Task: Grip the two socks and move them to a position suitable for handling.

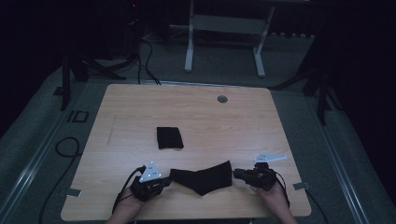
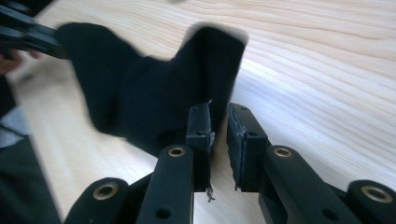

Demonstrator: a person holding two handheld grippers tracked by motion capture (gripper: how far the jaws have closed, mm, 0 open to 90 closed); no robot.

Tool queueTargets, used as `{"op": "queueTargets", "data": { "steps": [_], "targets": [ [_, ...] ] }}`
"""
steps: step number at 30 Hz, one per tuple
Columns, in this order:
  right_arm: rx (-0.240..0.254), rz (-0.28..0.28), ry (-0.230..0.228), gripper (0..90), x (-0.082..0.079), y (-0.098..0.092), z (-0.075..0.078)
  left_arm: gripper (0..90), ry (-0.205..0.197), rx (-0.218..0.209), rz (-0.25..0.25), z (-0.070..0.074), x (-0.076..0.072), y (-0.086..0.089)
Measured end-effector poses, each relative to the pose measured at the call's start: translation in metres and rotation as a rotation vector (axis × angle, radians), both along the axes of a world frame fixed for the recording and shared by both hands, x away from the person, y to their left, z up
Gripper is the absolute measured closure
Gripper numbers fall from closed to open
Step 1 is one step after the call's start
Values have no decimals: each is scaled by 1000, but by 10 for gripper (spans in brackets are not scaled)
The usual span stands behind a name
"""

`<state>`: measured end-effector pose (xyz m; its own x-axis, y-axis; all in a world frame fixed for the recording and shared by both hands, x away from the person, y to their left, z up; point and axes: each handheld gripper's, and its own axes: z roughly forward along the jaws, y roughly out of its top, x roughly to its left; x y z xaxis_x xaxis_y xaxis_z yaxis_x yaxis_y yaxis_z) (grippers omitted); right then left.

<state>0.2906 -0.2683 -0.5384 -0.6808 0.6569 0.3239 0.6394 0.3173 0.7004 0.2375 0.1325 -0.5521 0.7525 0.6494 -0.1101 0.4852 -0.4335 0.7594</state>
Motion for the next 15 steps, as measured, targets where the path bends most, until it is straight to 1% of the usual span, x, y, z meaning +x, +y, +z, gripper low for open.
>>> {"op": "queueTargets", "data": {
  "steps": [1,2,3,4,5,6,7,9,10,11,12,13,14,15],
  "targets": [
    [5,-7,6,763,0,-3,0,873,3,-1,2,-1,0,1],
    [5,-7,6,763,0,-3,0,871,3,-1,2,-1,0,1],
    [-20,-31,-3,772,0,-9,1,870,26,7,-4,-2,2,3],
    [-40,-44,-12,779,0,-11,1,870,31,9,-7,-3,2,3],
    [-47,-49,-11,779,1,-13,1,867,47,7,-4,-4,3,3],
    [-54,-58,-11,779,1,-15,2,866,56,15,-8,-5,3,4],
    [-61,-67,-19,779,2,-16,3,862,55,15,-6,-5,3,4],
    [-50,-65,-26,783,3,-16,6,846,65,12,1,-5,4,7],
    [-50,-65,-26,783,3,-16,6,842,65,12,1,-5,4,7],
    [-51,-72,-49,843,4,-15,10,823,52,20,27,-4,2,10],
    [-50,-66,-55,896,4,-14,12,822,49,25,35,-3,2,12],
    [-60,-62,-71,896,4,-12,15,801,40,21,42,-2,1,14],
    [-72,-54,-86,897,4,-9,17,760,21,26,59,-1,0,16],
    [-72,-37,-86,897,4,-6,19,719,13,29,74,1,-1,18]
  ]
}}
